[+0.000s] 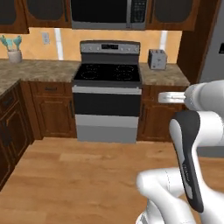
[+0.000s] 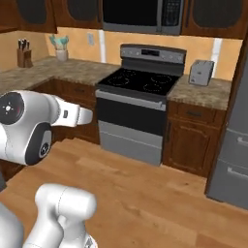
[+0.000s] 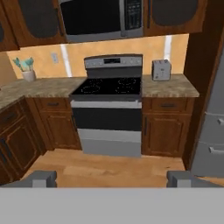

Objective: Gather all objects into one cabinet and sort the glasses and bowls to opposite sides.

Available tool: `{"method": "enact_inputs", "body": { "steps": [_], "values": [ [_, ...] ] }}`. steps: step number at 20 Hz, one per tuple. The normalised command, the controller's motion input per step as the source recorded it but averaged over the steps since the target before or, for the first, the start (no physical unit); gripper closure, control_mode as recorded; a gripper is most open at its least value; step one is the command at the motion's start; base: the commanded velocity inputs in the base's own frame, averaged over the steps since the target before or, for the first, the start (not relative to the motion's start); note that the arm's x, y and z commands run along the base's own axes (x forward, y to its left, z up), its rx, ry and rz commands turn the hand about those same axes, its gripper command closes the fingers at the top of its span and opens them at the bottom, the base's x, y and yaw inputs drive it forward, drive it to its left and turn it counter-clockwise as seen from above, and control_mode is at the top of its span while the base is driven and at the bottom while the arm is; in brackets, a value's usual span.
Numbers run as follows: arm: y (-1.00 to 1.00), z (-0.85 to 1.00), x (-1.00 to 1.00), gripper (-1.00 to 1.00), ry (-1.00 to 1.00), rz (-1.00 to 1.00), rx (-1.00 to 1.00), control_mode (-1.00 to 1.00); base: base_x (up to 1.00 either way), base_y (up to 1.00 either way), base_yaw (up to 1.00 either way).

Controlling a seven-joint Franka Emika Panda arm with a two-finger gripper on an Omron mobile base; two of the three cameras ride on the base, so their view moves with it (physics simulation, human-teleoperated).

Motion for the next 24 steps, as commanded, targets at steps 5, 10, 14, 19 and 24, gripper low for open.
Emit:
{"method": "enact_inputs", "body": {
  "steps": [5, 10, 14, 19, 24],
  "values": [
    [0.00, 0.00, 0.00, -1.00, 0.00, 0.00, 0.00, 1.00, 0.98, -0.64, 0.51],
    [0.00, 0.00, 0.00, -1.00, 0.00, 0.00, 0.00, 1.00, 1.00, -0.68, 0.45],
    [0.00, 0.00, 0.00, -1.00, 0.00, 0.00, 0.00, 1.00, 0.96, -0.41, 0.49],
    [0.00, 0.00, 0.00, -1.00, 0.00, 0.00, 0.00, 1.00, 0.74, -0.05, 0.65],
    [0.00, 0.00, 0.00, -1.00, 0.00, 0.00, 0.00, 1.00, 0.61, 0.00, 0.39]
  ]
}}
